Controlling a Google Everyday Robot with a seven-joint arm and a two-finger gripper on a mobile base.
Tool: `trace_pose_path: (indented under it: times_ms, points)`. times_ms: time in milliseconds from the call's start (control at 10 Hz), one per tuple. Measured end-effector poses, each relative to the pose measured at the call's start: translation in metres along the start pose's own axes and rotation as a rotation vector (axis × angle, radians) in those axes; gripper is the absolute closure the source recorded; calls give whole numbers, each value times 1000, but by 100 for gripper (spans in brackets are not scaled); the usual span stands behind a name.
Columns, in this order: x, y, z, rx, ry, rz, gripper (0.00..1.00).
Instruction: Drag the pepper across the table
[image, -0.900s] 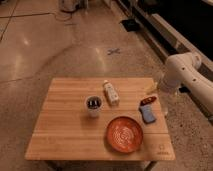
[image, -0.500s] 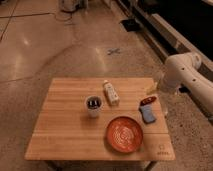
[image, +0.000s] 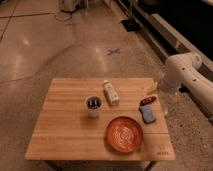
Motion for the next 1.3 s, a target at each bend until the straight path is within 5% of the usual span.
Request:
trace_pose_path:
  times_ms: [1000,1300]
  points:
    - [0,0,1,-2,0,-2,20]
    - [-3,-8,34,-87,-18,-25,20]
